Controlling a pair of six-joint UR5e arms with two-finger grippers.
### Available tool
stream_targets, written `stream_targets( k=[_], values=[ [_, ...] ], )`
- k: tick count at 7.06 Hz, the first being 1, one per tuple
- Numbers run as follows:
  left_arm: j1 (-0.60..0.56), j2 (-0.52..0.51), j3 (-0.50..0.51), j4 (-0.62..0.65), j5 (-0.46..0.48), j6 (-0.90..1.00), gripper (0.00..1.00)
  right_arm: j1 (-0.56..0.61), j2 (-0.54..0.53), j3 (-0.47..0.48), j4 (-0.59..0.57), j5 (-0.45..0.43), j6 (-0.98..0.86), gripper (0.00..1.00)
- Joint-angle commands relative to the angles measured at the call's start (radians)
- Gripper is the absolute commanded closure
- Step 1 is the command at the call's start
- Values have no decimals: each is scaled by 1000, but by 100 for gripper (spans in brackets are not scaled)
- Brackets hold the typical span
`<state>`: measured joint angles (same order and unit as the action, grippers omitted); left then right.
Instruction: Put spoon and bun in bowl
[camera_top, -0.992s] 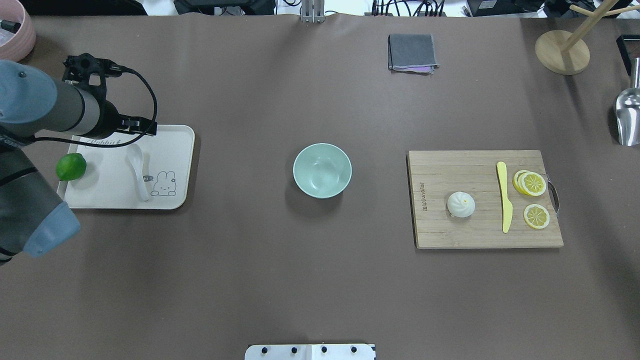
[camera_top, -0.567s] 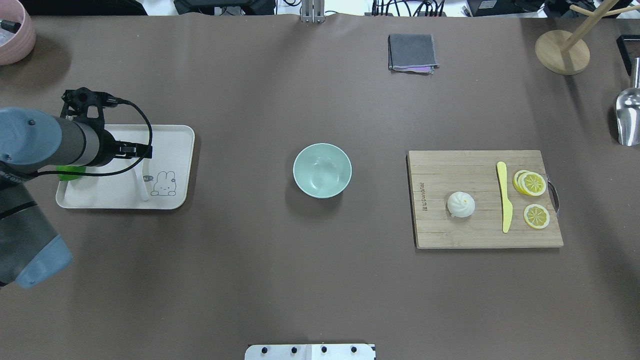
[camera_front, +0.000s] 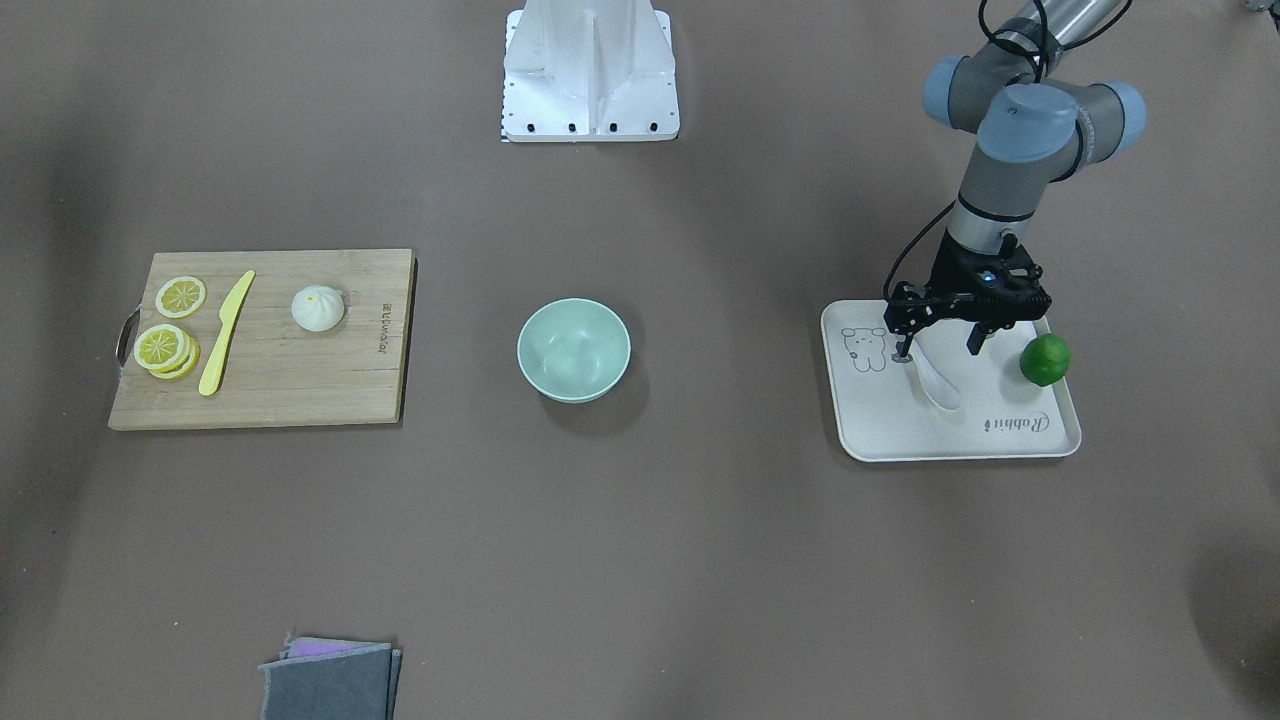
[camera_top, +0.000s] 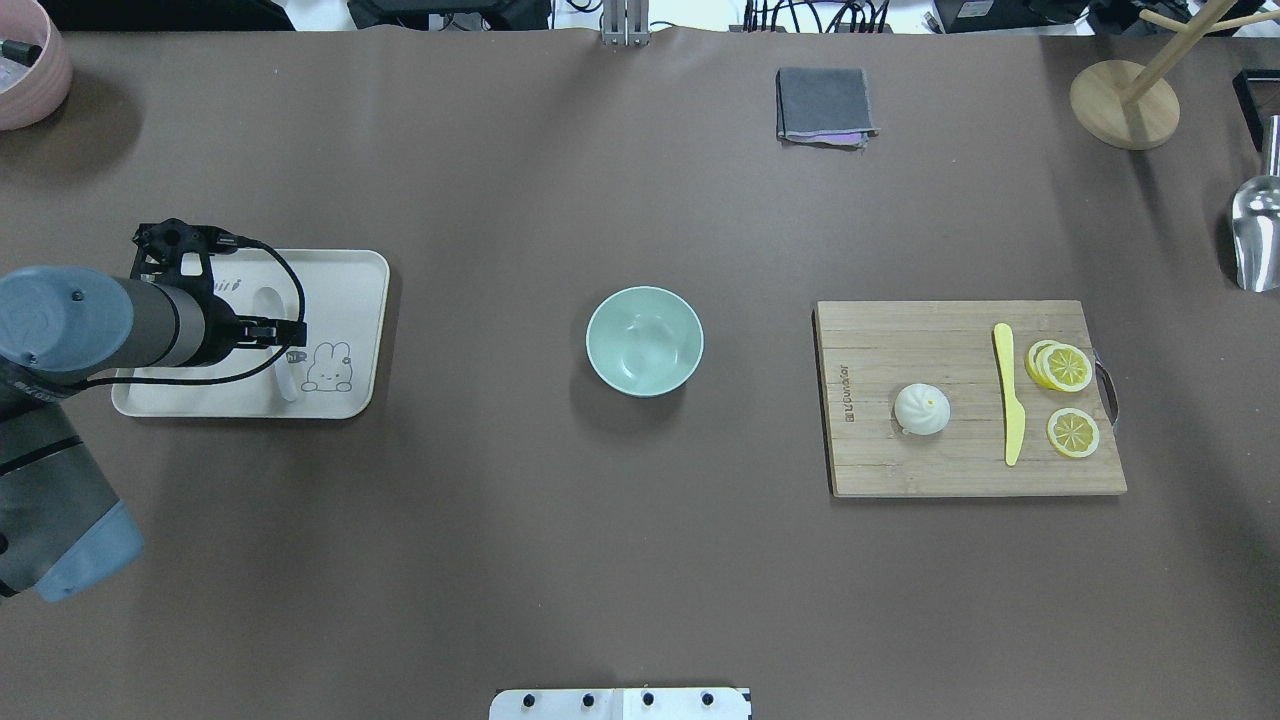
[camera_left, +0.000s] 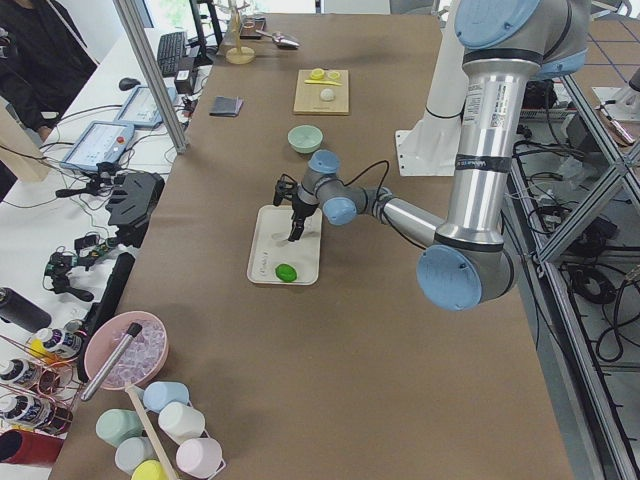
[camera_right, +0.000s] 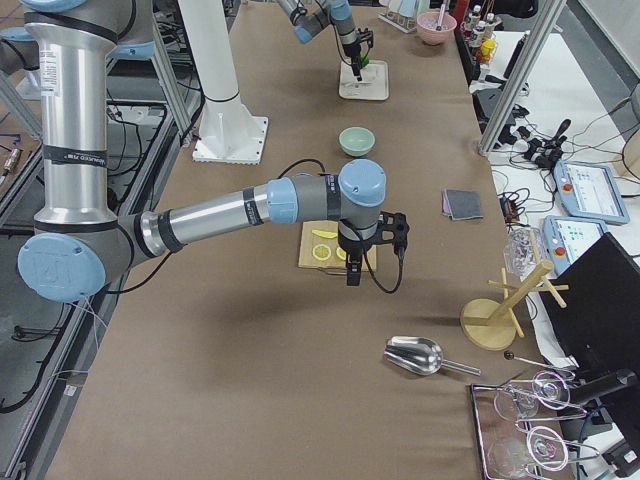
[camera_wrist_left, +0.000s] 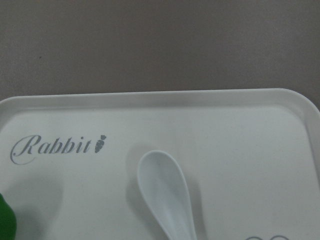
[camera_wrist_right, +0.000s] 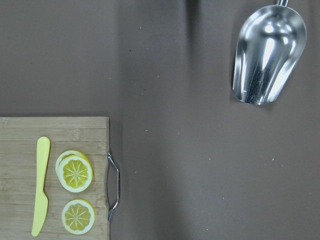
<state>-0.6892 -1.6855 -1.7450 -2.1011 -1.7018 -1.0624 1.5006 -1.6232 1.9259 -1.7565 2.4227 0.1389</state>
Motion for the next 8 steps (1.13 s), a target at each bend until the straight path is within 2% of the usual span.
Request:
stream_targets(
  k=[1,2,3,4,7,8],
  values=[
    [31,-2,15,-2,1,1,5,-3,0,1,0,3,2,0],
    [43,-2,16,-5,-1,-1,5,-3,0,1,0,3,4,0],
    [51,0,15,-10,-2,-4,14,-3,0,2,0,3,4,0],
    [51,6,22,-46,-2,-4,39,-3,2,2,0,3,4,0],
    [51,12,25,-65,-2,2,65,-3,0,7,0,12,5,0],
    [50,13,21,-65,-4,2,100,-3,2,7,0,12,5,0]
  ],
)
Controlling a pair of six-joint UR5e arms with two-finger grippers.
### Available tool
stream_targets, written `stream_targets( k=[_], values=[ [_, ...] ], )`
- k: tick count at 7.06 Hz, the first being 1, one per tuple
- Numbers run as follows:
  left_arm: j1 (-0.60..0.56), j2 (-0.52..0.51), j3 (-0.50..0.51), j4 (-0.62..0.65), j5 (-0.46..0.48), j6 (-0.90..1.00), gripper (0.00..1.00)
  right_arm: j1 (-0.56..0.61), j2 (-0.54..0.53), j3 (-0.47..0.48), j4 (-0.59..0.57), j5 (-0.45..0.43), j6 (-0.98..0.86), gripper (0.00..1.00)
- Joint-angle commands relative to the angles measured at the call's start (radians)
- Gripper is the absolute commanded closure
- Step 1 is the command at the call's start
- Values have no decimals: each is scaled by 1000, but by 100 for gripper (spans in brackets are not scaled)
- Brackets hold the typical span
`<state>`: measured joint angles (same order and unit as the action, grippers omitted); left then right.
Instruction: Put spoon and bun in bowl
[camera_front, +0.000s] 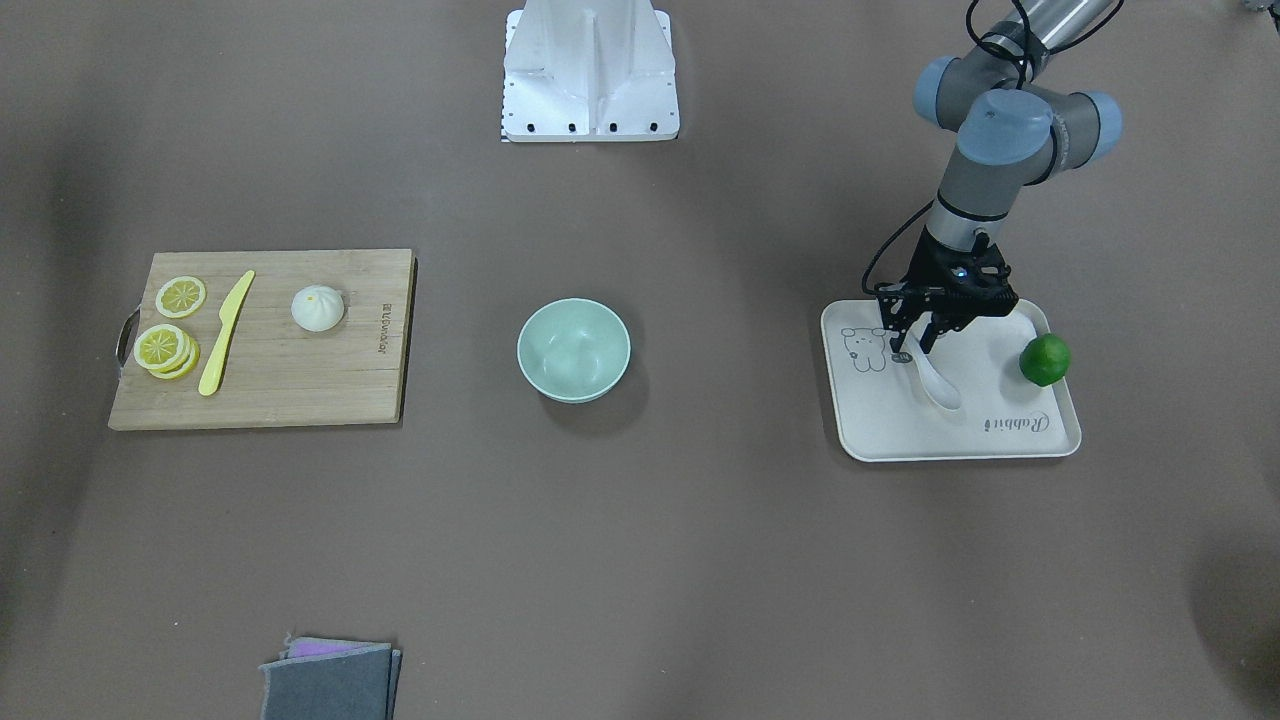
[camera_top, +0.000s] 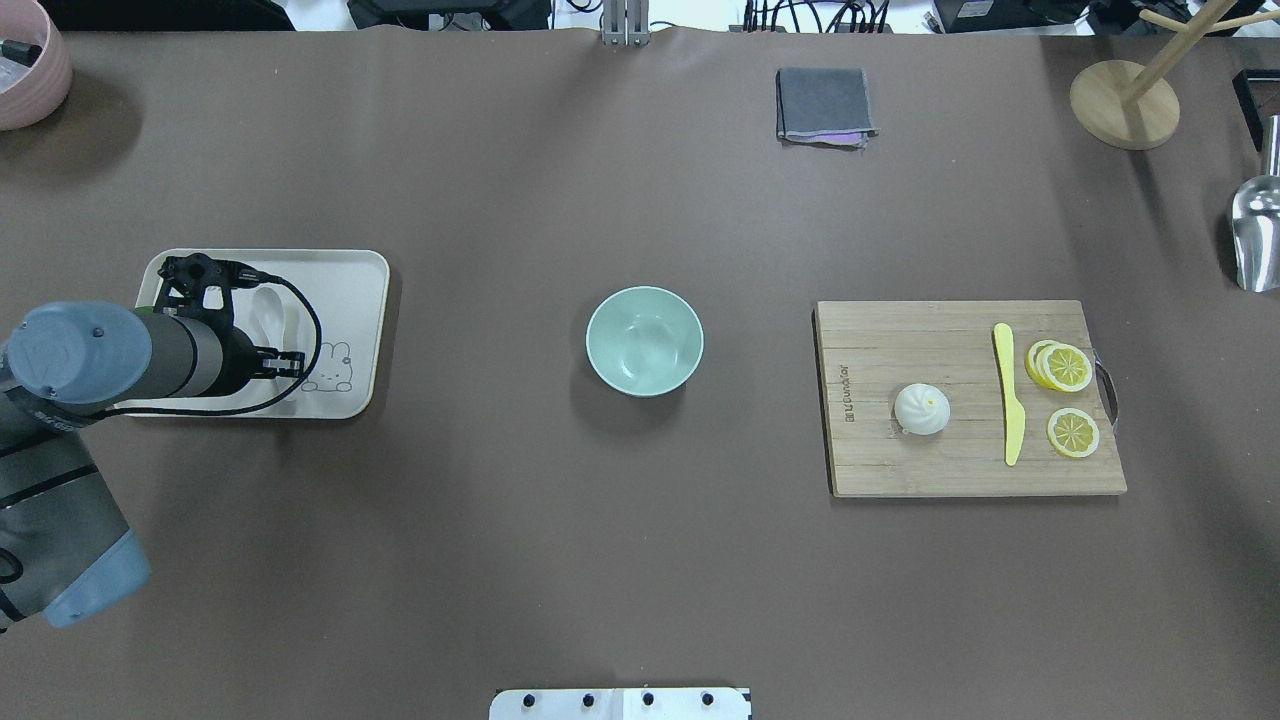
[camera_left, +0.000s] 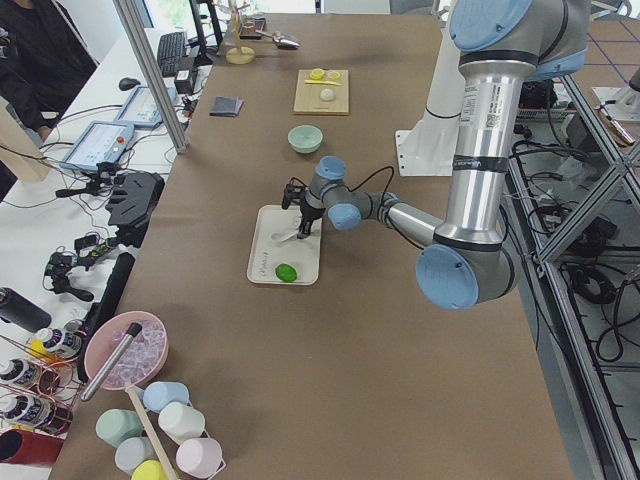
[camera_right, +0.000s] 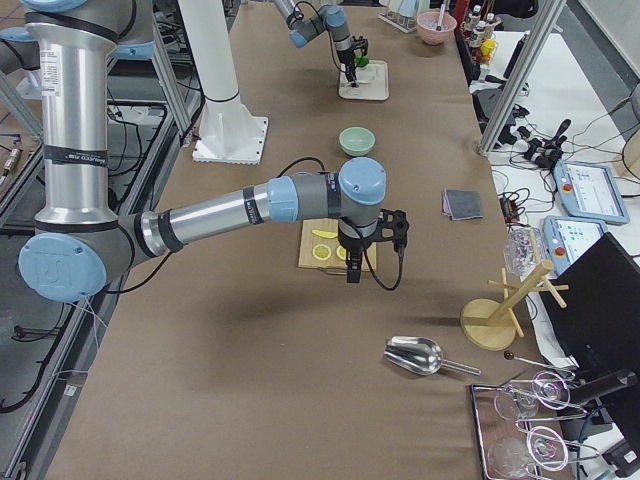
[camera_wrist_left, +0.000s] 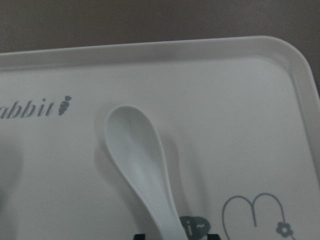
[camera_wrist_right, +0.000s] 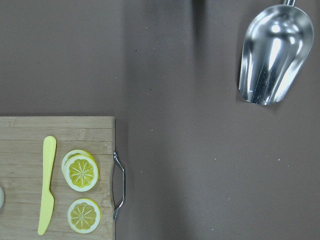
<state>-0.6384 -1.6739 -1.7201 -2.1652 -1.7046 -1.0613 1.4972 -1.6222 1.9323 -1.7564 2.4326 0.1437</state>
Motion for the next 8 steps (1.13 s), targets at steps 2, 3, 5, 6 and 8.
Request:
stream_targets(
  k=[2,3,5,6,8],
  values=[
    [-26,-3,-18,8,-12,6,100,-3,1,-1,0,2,1,0],
    [-47,-9,-41,12,-13,7,100,-3,1,0,0,3,1,0],
    [-56,-82,-105,33,-13,7,100,-46,2,49,2,2,49,0],
    [-47,-183,-121,124,-42,-12,100,-85,21,77,6,3,113,0],
    [-11,-364,-133,292,-67,-130,100,-167,56,82,79,-10,277,0]
  ],
)
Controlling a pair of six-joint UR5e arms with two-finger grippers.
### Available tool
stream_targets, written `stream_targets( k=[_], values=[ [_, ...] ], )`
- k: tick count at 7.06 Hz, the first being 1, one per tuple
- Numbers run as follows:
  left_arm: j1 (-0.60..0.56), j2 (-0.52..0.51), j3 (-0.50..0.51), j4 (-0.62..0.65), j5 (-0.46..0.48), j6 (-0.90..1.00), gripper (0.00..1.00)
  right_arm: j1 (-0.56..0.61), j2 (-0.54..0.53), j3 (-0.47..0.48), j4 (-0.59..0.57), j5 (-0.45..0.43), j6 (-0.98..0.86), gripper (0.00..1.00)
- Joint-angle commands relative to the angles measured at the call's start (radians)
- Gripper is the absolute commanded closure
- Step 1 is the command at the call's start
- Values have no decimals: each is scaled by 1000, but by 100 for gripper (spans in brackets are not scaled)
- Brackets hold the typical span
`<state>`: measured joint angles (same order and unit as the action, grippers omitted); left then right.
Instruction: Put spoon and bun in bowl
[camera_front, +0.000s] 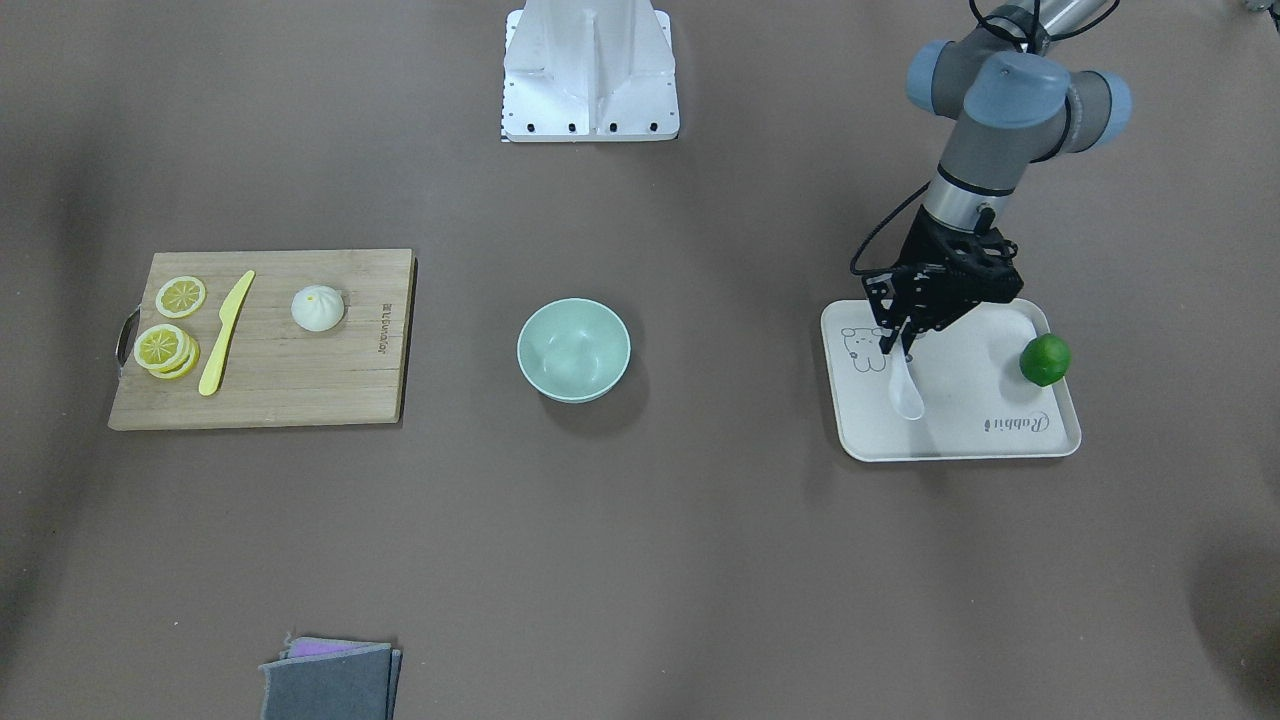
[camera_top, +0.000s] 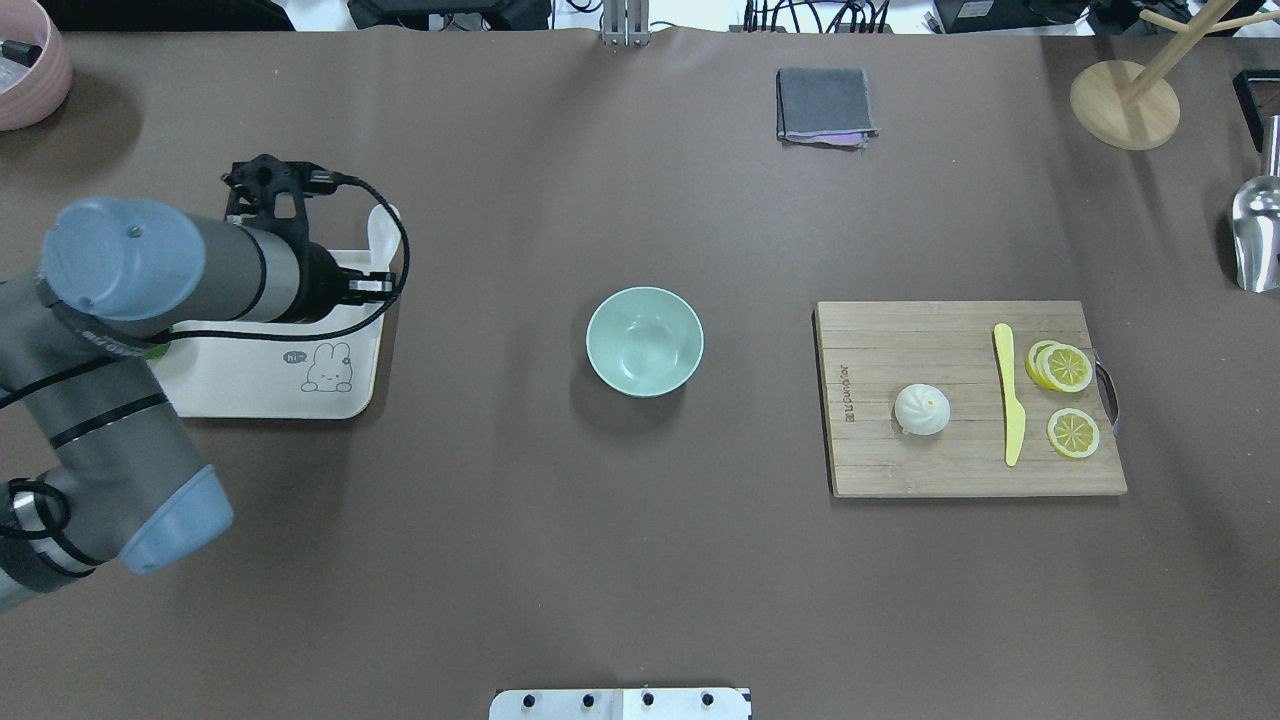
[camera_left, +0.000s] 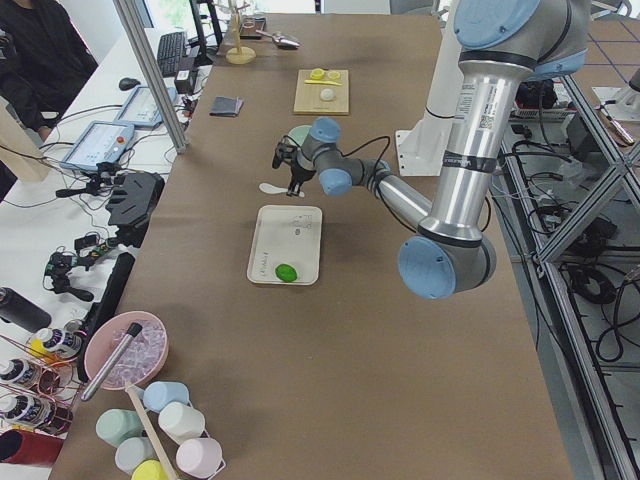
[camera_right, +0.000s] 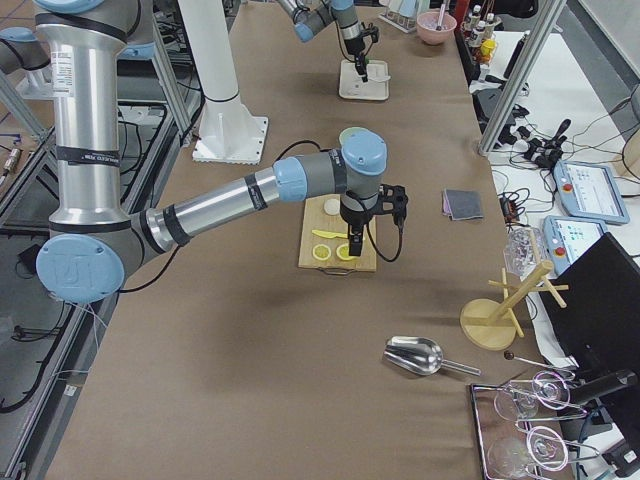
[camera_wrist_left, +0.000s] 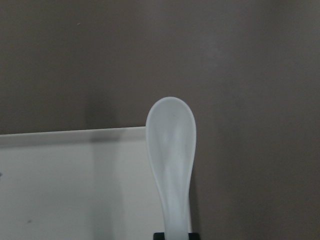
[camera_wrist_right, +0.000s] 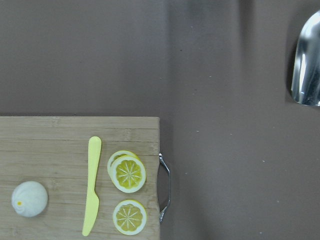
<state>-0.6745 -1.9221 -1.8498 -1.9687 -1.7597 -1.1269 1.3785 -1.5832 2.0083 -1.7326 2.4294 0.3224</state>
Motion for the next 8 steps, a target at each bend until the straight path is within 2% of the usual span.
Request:
stream_targets(
  k=[1,3,5,6,8],
  values=[
    [68,-167,0,134,-9,-91,100,-126,15,4,159,-53,250,0],
    [85,-199,6,139,-7,-108,100,-298,17,1,321,-175,545,0],
    [101,-251,65,140,-4,-106,100,-482,98,-9,341,-280,781,0],
    [101,-259,75,139,-3,-106,100,-559,109,-16,344,-361,846,0],
    [101,-270,67,140,-7,-105,100,-633,137,-40,343,-392,870,0]
  ],
)
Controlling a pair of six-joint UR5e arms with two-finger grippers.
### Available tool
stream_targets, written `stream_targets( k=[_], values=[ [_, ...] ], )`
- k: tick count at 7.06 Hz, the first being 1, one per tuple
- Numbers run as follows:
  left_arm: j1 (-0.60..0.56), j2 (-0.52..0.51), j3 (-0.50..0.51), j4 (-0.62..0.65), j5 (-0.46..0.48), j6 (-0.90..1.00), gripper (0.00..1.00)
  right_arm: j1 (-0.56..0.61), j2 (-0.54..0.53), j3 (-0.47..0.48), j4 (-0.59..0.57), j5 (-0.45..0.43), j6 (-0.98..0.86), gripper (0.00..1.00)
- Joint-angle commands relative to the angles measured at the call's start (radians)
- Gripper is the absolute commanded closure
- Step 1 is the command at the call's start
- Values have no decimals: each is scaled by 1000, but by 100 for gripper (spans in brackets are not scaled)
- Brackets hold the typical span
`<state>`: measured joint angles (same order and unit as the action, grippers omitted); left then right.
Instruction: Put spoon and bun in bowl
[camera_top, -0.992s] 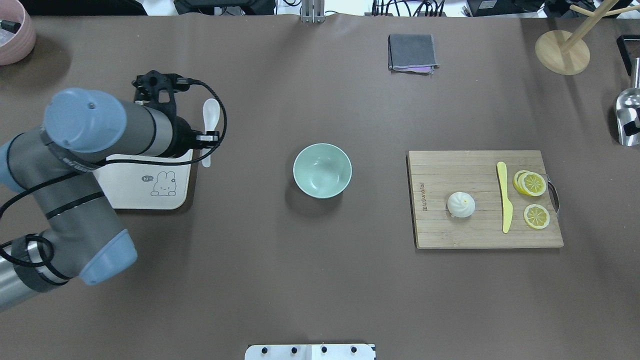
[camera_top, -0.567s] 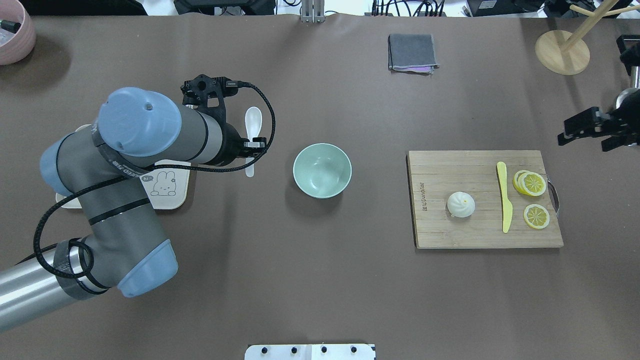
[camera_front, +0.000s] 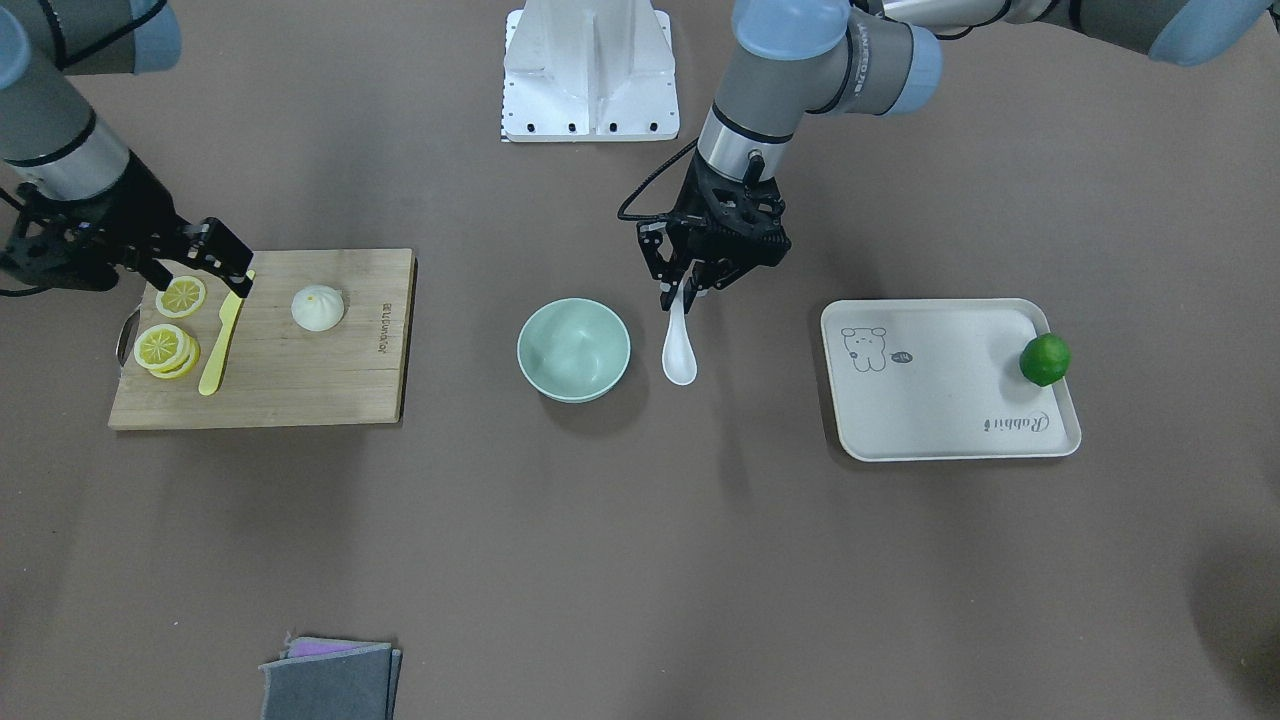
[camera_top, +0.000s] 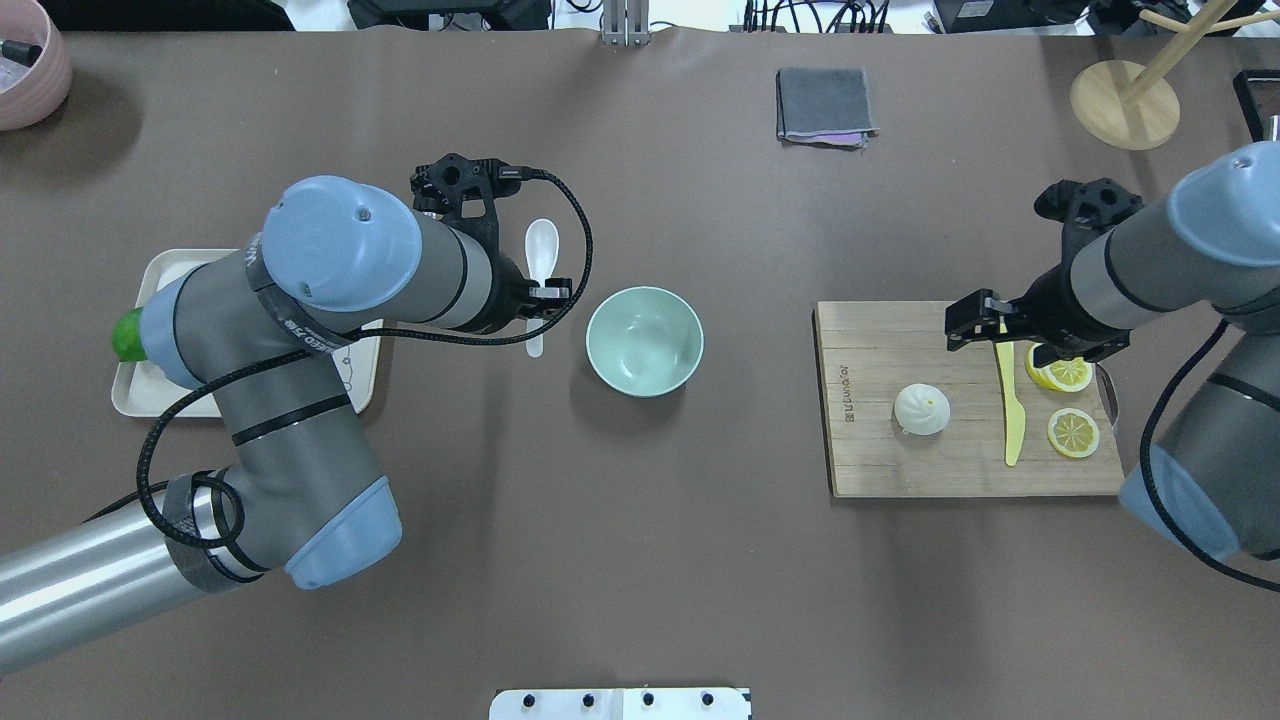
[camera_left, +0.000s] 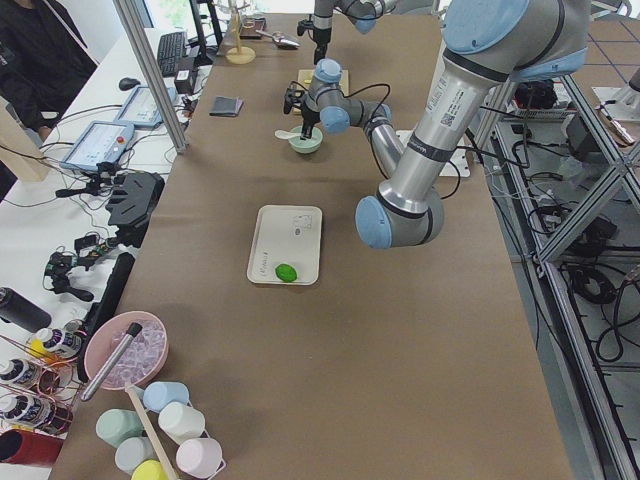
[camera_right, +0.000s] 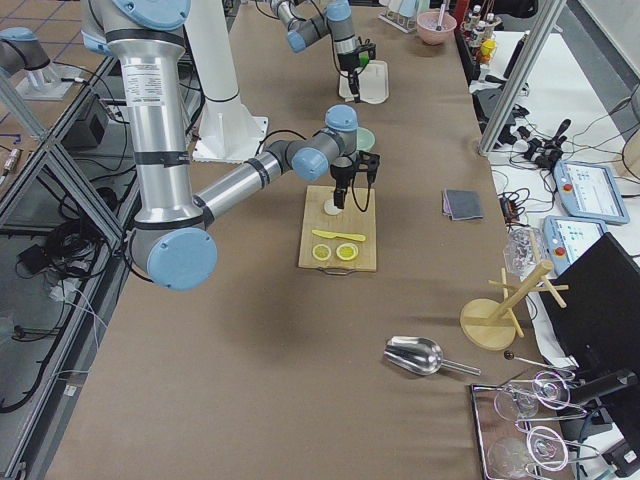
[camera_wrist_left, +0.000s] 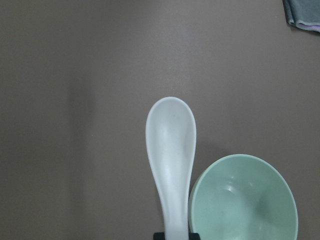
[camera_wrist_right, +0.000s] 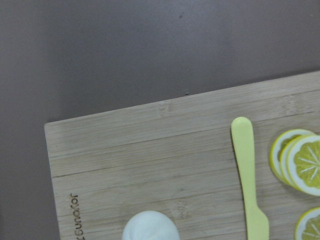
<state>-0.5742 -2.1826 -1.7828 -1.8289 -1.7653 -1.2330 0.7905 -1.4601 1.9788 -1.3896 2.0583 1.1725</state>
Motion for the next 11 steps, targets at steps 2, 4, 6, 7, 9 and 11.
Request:
stream_targets(
  k=[2,4,6,7,9,11],
  values=[
    [14,-73,-12,93,-3,3,100,-69,46,-66,1,-23,19,0],
    [117,-95,6,131,0,15,100,-74,81,-122,1,-23,22,0],
    [154,-114,39,140,1,15,100,-85,89,-130,1,-23,26,0],
    [160,-120,39,152,1,15,100,-91,89,-142,1,-24,26,0],
    [175,-152,69,152,1,15,100,-112,89,-150,1,-26,26,0],
    [166,-166,80,152,7,30,100,-117,89,-149,1,-27,27,0]
  ],
)
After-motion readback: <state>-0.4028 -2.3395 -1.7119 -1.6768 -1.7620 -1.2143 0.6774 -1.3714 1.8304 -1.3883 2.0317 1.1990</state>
